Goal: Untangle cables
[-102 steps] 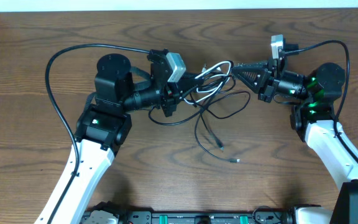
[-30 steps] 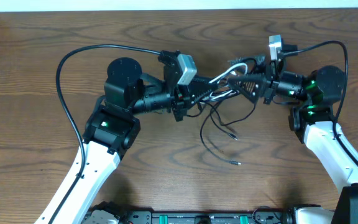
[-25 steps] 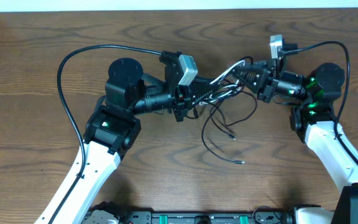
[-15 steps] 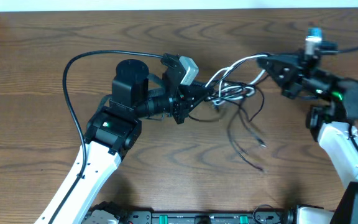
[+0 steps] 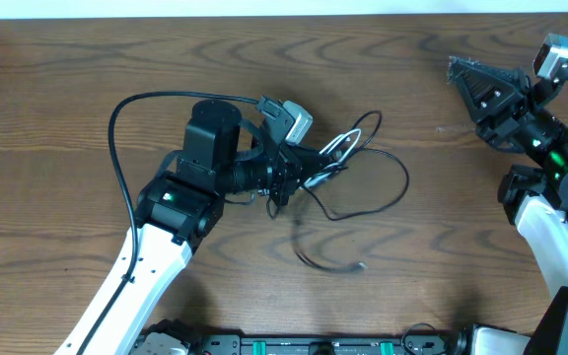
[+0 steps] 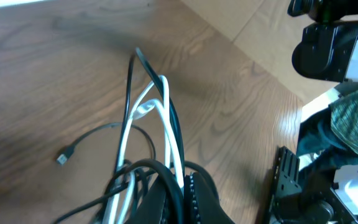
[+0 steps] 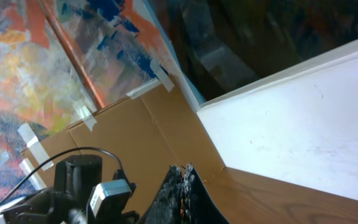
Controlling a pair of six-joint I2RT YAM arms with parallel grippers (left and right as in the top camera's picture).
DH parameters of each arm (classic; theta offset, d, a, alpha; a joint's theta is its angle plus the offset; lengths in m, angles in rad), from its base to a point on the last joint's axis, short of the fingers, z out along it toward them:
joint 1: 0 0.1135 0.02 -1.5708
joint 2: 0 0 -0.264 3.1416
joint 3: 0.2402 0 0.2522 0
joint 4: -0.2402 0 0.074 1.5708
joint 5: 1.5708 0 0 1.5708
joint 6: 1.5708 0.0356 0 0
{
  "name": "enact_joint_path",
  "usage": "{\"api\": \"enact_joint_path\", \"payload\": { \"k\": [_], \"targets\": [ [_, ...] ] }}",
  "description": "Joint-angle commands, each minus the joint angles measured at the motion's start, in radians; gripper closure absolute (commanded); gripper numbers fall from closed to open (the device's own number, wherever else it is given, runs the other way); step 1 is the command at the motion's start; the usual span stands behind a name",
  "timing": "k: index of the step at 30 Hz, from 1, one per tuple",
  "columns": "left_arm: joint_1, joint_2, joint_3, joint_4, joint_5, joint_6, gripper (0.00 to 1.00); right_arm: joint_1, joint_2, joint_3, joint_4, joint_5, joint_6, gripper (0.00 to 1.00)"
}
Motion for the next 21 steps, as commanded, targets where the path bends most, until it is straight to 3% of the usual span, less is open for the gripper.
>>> {"api": "enact_joint_path", "payload": {
  "k": [1,2,7,13,21],
  "targets": [
    [0.004,-0.001,0.001,0.042,-0.001,0.003,0.92,-0.002,-0.005,0.014,0.011,-0.04,0.012,0.91],
    [0.004,-0.001,0.001,0.055,0.0,0.003,0.92,-0.002,-0.005,0.014,0.001,-0.066,0.011,0.85],
    [0.004,-0.001,0.002,0.19,0.03,0.002,0.92,0.022,-0.005,0.013,-0.167,-0.22,-0.064,0.4],
    [0.004,-0.001,0.002,0.341,0.068,0.002,0.92,0.097,-0.005,0.013,-0.482,-0.238,-0.273,0.24],
    [0.004,-0.002,0.002,0.446,0.067,-0.037,0.92,0.186,-0.005,0.013,-0.777,-0.237,-0.52,0.14]
  ]
}}
